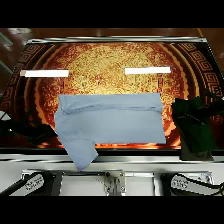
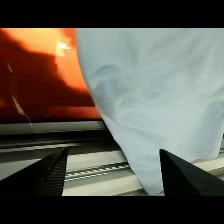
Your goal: Fold the shirts.
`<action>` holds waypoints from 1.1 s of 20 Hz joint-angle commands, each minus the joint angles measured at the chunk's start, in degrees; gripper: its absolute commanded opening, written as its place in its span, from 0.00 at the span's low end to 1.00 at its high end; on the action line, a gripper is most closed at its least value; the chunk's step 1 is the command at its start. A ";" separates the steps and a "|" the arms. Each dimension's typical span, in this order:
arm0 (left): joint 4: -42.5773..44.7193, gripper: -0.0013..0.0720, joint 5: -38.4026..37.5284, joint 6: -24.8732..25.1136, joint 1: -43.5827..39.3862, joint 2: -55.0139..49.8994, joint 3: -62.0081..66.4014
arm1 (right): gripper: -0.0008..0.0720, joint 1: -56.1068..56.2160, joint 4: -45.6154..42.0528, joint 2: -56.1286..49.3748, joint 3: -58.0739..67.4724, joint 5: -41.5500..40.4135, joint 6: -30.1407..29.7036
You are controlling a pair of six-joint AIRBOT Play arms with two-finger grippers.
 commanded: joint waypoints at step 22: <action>-11.06 0.07 17.64 4.55 -10.45 -6.08 -13.99 | 0.87 5.49 1.70 0.24 -5.57 0.98 -0.37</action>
